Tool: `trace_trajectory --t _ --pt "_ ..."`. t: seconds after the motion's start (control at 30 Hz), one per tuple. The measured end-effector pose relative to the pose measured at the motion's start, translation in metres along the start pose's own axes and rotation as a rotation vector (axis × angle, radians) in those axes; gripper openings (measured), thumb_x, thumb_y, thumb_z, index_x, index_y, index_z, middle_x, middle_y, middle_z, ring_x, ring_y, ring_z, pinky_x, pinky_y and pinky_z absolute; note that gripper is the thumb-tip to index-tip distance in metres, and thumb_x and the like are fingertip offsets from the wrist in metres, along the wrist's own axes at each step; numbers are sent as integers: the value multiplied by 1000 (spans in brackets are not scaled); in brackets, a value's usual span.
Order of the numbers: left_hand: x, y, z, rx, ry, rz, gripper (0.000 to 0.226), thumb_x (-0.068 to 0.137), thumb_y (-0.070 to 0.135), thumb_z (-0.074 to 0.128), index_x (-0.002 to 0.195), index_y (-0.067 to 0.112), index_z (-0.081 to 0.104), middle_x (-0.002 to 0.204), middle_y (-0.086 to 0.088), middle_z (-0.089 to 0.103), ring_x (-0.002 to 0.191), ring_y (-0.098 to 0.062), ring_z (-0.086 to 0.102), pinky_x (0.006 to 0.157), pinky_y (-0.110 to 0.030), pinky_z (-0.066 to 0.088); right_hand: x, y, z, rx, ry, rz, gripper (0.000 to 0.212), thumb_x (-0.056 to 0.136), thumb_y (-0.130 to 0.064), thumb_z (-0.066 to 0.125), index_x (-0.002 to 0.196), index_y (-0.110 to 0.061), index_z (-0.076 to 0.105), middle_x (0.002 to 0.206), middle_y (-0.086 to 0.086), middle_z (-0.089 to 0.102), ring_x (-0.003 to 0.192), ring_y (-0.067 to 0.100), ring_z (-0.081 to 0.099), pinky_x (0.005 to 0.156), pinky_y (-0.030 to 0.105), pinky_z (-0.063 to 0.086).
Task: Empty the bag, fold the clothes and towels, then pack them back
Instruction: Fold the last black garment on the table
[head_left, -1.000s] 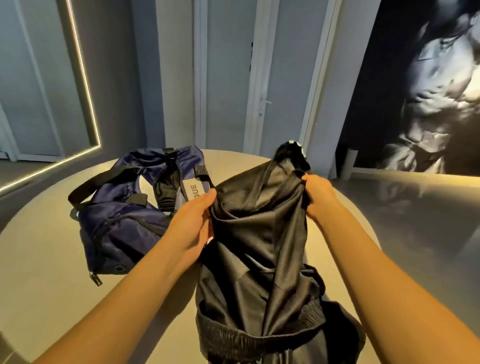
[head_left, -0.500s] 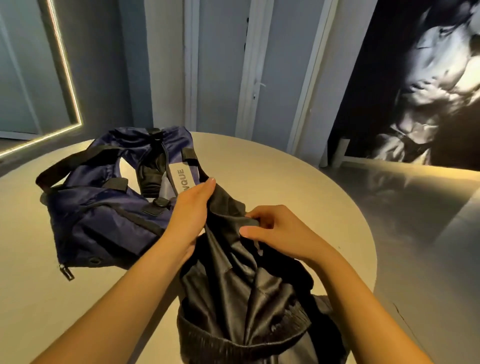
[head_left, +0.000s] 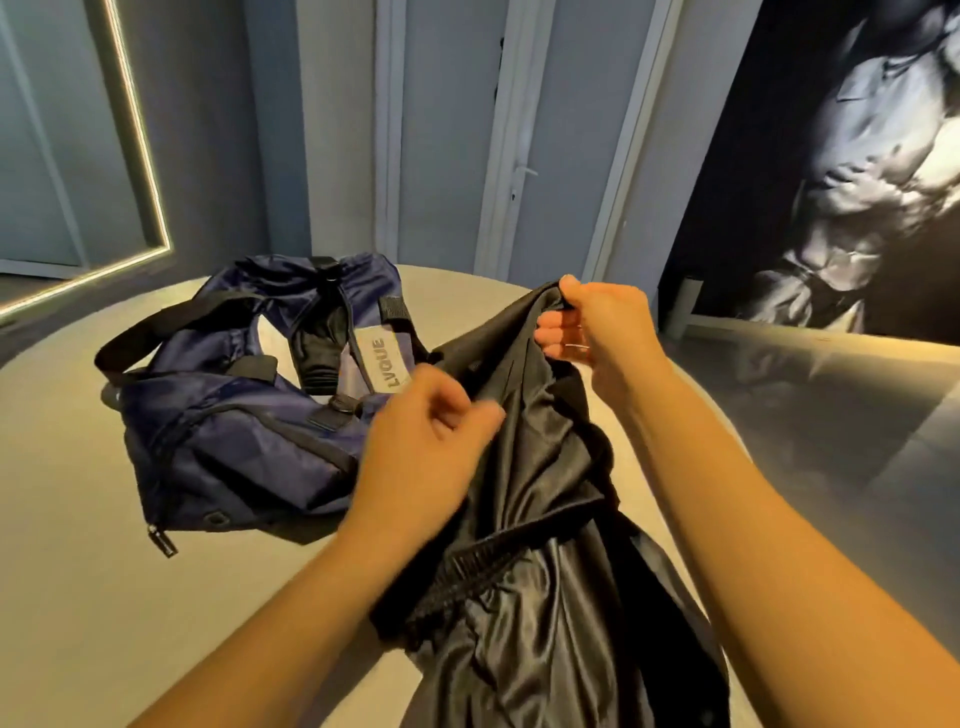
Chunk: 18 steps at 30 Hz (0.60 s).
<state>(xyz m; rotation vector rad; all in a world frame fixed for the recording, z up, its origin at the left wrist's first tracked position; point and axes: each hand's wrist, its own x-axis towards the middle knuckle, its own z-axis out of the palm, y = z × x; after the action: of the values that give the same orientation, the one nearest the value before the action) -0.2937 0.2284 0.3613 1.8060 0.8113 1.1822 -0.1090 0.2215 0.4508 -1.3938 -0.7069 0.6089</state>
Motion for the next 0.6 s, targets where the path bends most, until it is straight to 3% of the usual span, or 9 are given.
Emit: trace_trajectory --t 0.07,0.13,0.23,0.33,0.43,0.5,0.6 --pt "-27 -9 5 175 -266 43 30 82 60 70 89 32 64 89 10 62 81 -5 61 77 -31 51 6 3 -2 137 58 52 21 105 -21 53 95 -5 61 59 7 69 48 17 66 47 26 56" --pt "-46 -24 8 331 -459 139 26 89 59 65 103 38 68 101 16 62 96 -1 59 89 -32 50 15 11 -14 230 119 68 19 106 -20 53 101 -3 61 65 10 72 53 19 70 50 28 58" --pt "-58 -39 11 421 -485 345 17 97 40 57 103 34 72 97 17 60 93 -2 56 84 -31 49 26 32 -42 300 240 60 21 105 -15 50 112 2 59 86 19 73 73 27 75 69 37 63" --pt "-56 -46 14 429 -432 287 19 97 43 55 110 36 67 102 17 60 94 -4 57 83 -32 50 23 57 -70 254 242 126 22 106 -12 47 121 2 56 95 21 72 90 33 74 82 42 62" --pt "-51 -49 16 458 -489 164 35 97 54 59 129 41 61 117 21 60 105 -1 56 91 -30 50 9 81 -93 -11 274 47 16 101 -16 54 115 -8 53 100 19 73 83 27 74 74 37 62" --pt "-52 -49 19 435 -520 119 26 98 53 56 111 36 72 106 16 66 97 -3 60 88 -35 51 -9 93 -102 -231 316 -76 22 92 -25 63 105 -24 44 90 12 70 74 23 68 68 40 57" --pt "-55 -49 26 376 -470 78 58 94 62 45 82 10 66 83 -2 64 77 -16 60 78 -48 50 -39 101 -96 -835 170 -156 32 85 -52 68 86 -25 50 75 -1 64 70 19 60 65 38 47"
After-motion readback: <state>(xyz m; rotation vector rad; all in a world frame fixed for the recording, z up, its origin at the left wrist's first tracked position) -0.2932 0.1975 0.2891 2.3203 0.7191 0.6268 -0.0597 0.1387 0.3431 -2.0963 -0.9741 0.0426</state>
